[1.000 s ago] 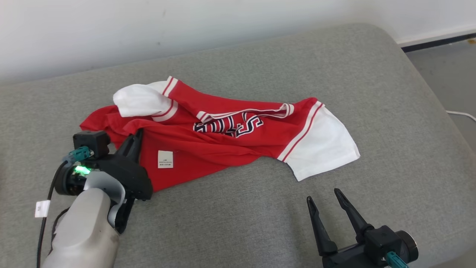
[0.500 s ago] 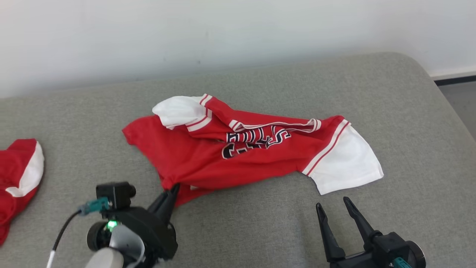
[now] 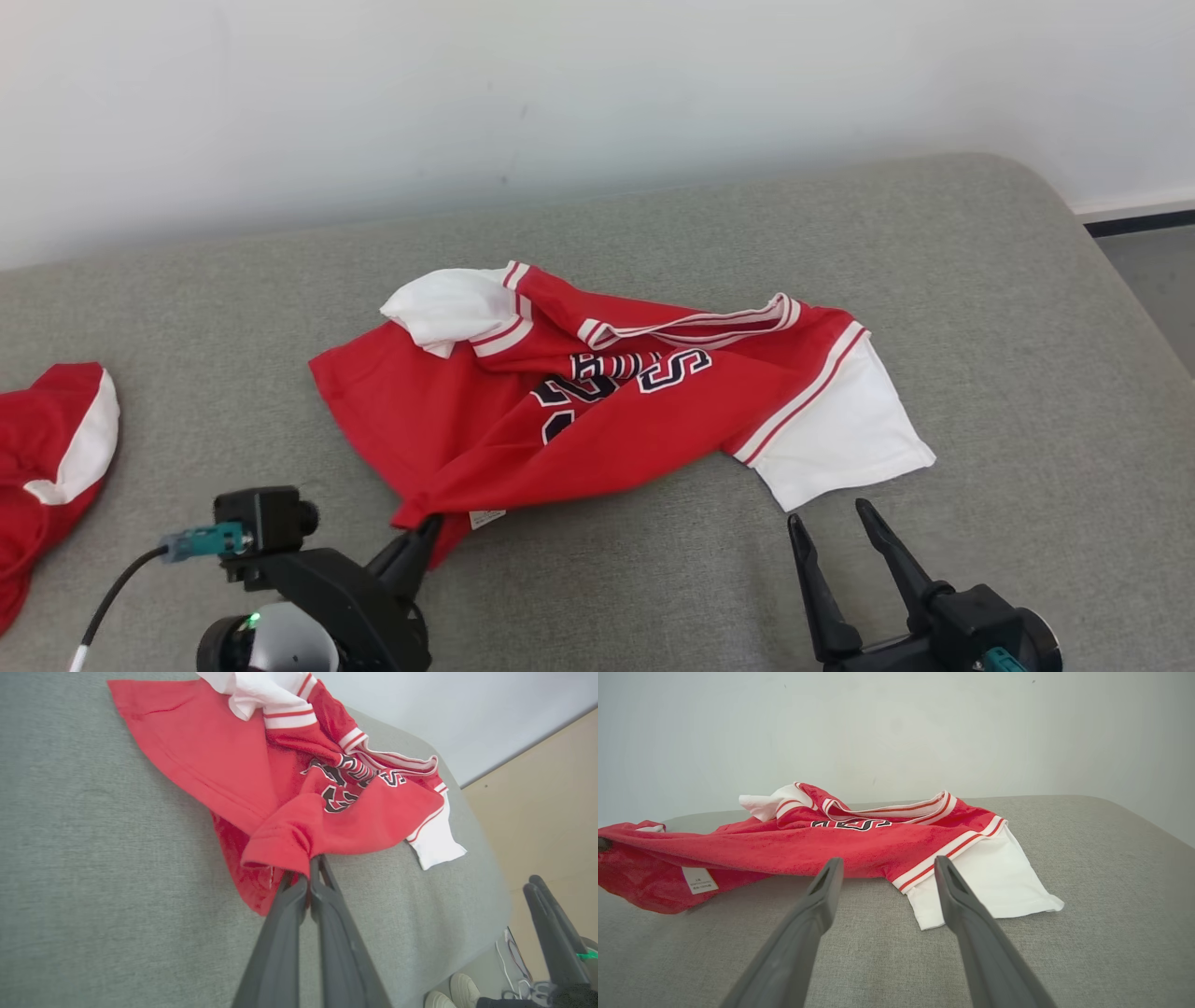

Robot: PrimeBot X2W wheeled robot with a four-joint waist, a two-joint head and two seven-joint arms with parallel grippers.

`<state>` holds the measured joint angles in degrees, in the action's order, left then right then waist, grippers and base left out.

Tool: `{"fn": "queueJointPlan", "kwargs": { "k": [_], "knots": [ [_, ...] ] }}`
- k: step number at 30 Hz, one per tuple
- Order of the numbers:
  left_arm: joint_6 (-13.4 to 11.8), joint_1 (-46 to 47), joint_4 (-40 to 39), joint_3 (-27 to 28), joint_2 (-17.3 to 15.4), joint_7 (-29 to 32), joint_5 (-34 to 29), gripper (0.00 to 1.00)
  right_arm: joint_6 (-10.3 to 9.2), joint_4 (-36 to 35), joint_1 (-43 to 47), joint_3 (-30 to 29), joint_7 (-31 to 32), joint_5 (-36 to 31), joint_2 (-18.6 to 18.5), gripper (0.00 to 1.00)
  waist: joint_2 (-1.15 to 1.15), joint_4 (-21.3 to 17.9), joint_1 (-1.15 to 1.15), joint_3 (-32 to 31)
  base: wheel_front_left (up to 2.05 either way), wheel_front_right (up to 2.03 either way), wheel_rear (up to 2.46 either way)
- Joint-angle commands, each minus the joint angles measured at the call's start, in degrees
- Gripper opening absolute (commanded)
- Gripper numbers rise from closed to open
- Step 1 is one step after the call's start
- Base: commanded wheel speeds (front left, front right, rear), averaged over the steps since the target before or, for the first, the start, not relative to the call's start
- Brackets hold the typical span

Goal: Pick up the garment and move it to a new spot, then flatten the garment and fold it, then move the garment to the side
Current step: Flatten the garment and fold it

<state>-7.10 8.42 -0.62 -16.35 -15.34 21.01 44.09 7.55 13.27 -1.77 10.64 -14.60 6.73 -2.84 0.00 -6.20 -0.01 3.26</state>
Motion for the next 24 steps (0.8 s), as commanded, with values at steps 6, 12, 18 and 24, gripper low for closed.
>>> {"fn": "queueJointPlan", "kwargs": {
  "k": [6, 12, 18, 24],
  "knots": [
    [-2.73, -3.58, -10.26, 0.08, -2.45, 8.76, 3.92, 0.00, -0.13, 0.04, 0.23, -1.08, -0.08, -0.30, -0.07, 1.00, 0.00, -1.95, 0.01, 0.19, 0.00, 0.00, 0.00],
    [-4.82, -0.40, -6.23, 0.50, -5.13, 5.53, -2.85, 0.00, -0.13, -0.12, 0.06, -0.80, -0.08, -0.46, -0.06, 1.00, 0.00, -1.98, 0.01, 1.05, 0.00, 0.00, 0.00],
    [-2.58, 8.25, 11.59, -1.36, -3.69, -4.85, -9.87, 0.44, -0.13, -0.52, -1.53, 0.94, 0.30, -0.99, -0.07, 1.00, 0.00, -3.18, 0.01, 2.37, 0.00, 0.00, 0.00],
    [-0.53, 13.27, 23.60, -1.91, -1.83, -12.17, -11.63, 1.00, -0.13, -0.61, -2.19, 0.81, 0.66, -1.90, -0.06, 1.00, 0.00, -4.35, 0.01, 3.11, 0.00, 0.00, 0.00]
  ]
}}
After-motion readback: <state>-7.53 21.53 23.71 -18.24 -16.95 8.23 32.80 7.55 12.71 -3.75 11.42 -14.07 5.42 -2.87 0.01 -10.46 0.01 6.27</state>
